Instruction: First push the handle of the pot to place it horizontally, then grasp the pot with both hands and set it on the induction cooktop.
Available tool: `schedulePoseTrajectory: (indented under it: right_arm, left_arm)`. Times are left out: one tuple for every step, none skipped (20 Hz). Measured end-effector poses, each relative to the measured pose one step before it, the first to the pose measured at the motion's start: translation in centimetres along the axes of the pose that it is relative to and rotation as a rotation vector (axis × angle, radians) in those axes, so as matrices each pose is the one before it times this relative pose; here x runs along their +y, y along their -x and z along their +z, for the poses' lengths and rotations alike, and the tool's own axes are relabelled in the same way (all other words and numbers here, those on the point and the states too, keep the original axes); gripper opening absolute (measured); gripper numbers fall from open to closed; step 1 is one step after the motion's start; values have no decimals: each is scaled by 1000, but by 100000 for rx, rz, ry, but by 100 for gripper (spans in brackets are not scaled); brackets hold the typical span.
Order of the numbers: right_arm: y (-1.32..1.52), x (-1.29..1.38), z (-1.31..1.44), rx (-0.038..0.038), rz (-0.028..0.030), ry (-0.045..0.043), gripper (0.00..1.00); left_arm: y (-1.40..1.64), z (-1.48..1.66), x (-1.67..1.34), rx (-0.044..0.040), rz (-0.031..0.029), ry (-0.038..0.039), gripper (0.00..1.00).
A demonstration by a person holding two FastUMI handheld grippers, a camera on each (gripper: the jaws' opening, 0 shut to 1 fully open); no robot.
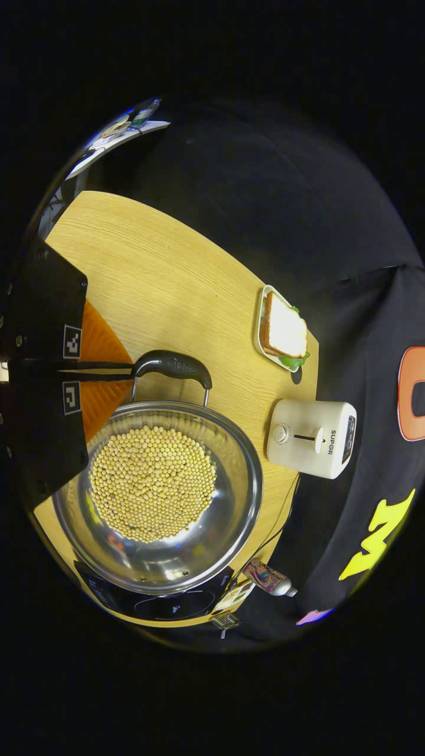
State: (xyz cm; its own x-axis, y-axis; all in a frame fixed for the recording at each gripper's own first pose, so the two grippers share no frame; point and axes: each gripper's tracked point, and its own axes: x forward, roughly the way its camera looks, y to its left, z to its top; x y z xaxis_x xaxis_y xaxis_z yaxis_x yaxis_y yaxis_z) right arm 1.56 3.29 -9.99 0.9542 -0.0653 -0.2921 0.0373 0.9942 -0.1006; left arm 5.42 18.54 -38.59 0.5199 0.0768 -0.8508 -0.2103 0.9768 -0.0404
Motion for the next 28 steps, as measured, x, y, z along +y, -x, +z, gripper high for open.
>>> schedulePoseTrajectory:
  right_arm:
    - [-12,198,-14,28,323,540,99]
    - [-15,153,-117,347,313,643,98]
    - [3,132,9,-62,256,489,99]
    - [-36,224,-63,307,192,262,98]
    - [3,217,105,-89,245,-98,97]
    - [-126,169,-48,246,333,-95,98]
    - [-258,384,-146,577,678,78,97]
    - [-236,449,-158,426,811,-95,97]
    - [-359,736,-4,348,1310,-147,98]
    - [-452,722,-136,617,1340,79,99]
    - [-529,818,-212,791,1673,57,97]
    - [-584,966,-274,800,2065,-225,98]
    - [-674,1066,-232,1400,2023,-341,98]
    - [-620,1189,-470,1479,2720,-378,99]
    - [-718,1299,-274,1588,2503,238,99]
    - [-748,1199,-115,669,2314,751,98]
    - [-865,1202,-59,551,2312,273,98]
    - [-957,1294,-273,1157,2579,-366,97]
    - [-1152,1273,-382,1835,2374,-813,99]
    - [-1160,1277,-284,1742,2539,-1088,99]
    - [-1104,1231,-228,1830,2340,-1311,99]
    - [-1293,948,-423,2094,1504,-622,99]
    - [-1260,957,-317,2067,1412,-493,97]
    - [-1340,1023,-352,2019,1637,-526,97]
    - [-1331,917,-535,2771,1270,-259,98]
    - [-1292,764,-499,2146,1086,-756,98]
    - [-1352,616,-469,2334,1010,-1290,99]
    - [-1431,677,-808,3535,1095,-1684,99]
  left_arm:
    - [-202,207,104,-136,288,63,0]
    - [-337,137,113,398,113,250,0]
    - [-103,129,191,231,104,397,0]
    - [-147,54,214,346,7,310,0]
    - [-18,166,68,-188,-90,-27,0]
    - [-84,177,-19,-239,-100,-441,0]
    - [-71,108,184,-841,-358,-205,0]
    - [-28,27,10,-502,-549,-309,0]
    - [344,-86,-114,-782,-539,-179,0]
    - [441,12,244,-1390,-421,-611,0]
    - [226,76,223,-1696,-1076,-777,0]
    - [392,162,300,-1971,-494,-664,0]
    - [497,289,724,-2892,24,-1243,0]
    - [475,292,542,-2211,-286,-971,0]
    - [347,307,111,-2426,-2309,-394,10]
    - [535,38,-187,-1099,-3639,-51,0]
    - [523,259,57,-645,-2539,-562,25]
    - [-99,141,395,-977,-133,-1179,50]
    - [371,567,626,-1718,1072,-2034,75]
    - [27,523,393,-1456,1171,-2042,63]
    - [181,335,-152,-965,-320,-1604,67]
    - [446,694,-399,-948,-975,-772,82]
    - [-274,223,-448,-214,-1653,-708,98]
    - [63,684,-188,-2042,-19,-1193,96]
    - [-409,429,-557,-463,-1534,-1490,97]
    - [-446,253,-593,135,-1394,-1209,98]
    - [-690,113,-521,450,-1097,-816,98]
    - [-806,-102,-398,858,-776,-661,98]
